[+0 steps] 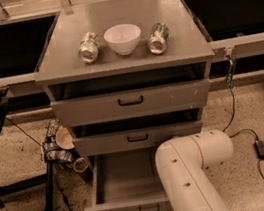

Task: Pick rxbar chocolate from bottom drawer and place on counter

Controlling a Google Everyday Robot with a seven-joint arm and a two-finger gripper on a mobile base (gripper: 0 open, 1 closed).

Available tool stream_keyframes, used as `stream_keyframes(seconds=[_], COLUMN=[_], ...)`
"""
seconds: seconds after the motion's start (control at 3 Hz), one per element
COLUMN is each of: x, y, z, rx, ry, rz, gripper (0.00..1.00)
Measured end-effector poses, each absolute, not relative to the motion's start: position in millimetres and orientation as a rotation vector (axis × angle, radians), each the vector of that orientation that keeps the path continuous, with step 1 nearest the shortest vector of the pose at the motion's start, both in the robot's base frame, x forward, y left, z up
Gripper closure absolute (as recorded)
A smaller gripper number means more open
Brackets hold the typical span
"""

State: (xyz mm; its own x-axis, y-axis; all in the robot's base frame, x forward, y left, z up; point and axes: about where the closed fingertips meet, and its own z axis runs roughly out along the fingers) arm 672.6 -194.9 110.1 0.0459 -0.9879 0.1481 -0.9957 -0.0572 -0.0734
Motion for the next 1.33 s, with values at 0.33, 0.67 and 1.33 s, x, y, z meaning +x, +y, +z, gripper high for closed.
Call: stream_keyframes(seconds=[0.33, 0.67, 1.33], x=[670.4, 660.0, 621.6], y=[-196.7, -200.7, -217.3], z=[116.7, 137.9, 224.6], rx=[2.219, 2.202, 2.174], ry=[-2.15, -2.206, -2.284], rz=[0.244, 0.212, 0.175], gripper=[1.0, 1.0, 1.0])
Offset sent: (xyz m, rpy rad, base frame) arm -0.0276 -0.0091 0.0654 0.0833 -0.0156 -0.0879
